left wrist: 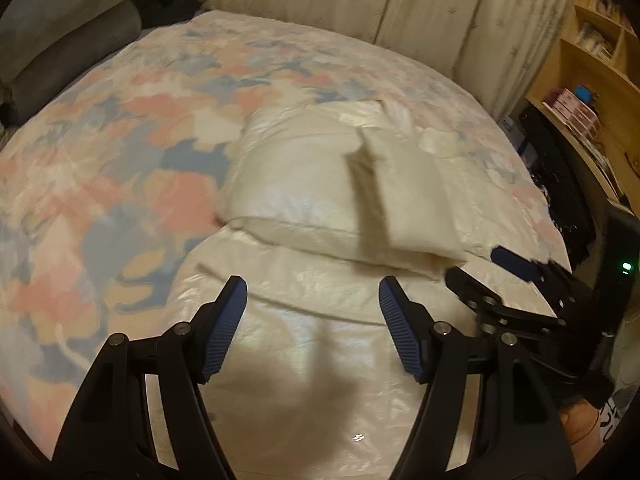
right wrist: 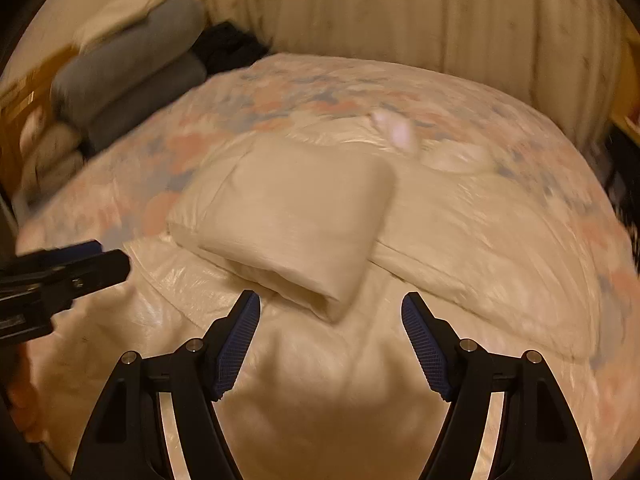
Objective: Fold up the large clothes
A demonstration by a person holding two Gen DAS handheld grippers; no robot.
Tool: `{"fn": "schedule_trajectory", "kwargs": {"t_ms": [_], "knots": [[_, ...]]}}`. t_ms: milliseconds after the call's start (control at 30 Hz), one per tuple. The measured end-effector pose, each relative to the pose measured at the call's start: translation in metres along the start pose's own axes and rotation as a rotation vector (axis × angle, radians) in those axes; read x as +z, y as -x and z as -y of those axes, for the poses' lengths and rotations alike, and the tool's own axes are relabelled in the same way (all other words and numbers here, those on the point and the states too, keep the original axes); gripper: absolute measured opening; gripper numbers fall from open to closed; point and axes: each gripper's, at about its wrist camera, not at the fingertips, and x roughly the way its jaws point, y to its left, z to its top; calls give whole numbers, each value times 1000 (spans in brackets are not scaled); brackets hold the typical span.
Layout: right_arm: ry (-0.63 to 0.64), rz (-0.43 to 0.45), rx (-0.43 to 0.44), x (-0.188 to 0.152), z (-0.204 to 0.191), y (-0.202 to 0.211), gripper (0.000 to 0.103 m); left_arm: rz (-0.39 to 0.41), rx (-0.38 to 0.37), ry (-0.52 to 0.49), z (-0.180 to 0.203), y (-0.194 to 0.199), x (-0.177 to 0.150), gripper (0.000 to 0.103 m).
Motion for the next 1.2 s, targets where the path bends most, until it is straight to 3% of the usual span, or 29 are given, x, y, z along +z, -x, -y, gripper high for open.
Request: {"fn": "schedule_trajectory", "kwargs": {"t_ms": [167, 200, 233, 333, 467, 567, 633, 733, 800, 867, 933, 967, 1033, 1100, 1200], "knots": [[158, -1, -138, 17, -39, -40, 72, -18, -4, -1, -8, -5, -6, 66], [185, 11, -165, 22, -45, -44, 54, -15, 0, -9, -10, -4, -8, 66], [204, 17, -169, 27, -47, -49, 23, -12, 5, -14, -8, -5, -8, 66], [199, 73, -147, 54, -49, -40, 16, 2, 10, -17, -8, -3, -9, 66], [-1, 262, -113, 95, -8, 14, 15, 25, -5, 7, -12, 2, -9, 66], [-282, 324, -88, 100, 56, 39, 15, 32, -9, 20, -15, 2, -8, 66], [-446, 278, -98, 84, 100, 34, 15, 28, -14, 26, -16, 1, -8, 66], [-546, 102, -119, 48, 138, -1, 15, 12, -18, 24, -17, -4, -6, 66], [-556, -57, -117, 16, 149, -29, 20, 5, -17, 13, -16, -7, -4, 66], [-565, -137, -88, -11, 155, -43, 25, -4, -10, -3, -16, -13, 1, 66], [-582, -135, -65, -24, 163, -38, 49, -13, -1, -15, -17, -21, 11, 66], [-598, -108, -61, -26, 169, -31, 57, -13, 2, -18, -18, -24, 16, 66], [-627, -40, -55, -24, 185, -15, 81, -14, 11, -19, -21, -35, 33, 66], [-644, 19, -35, -15, 199, -4, 83, -11, 19, -6, -25, -47, 49, 66], [-615, 12, -7, 4, 220, -10, 83, -11, 31, 28, -35, -71, 81, 66]]}}
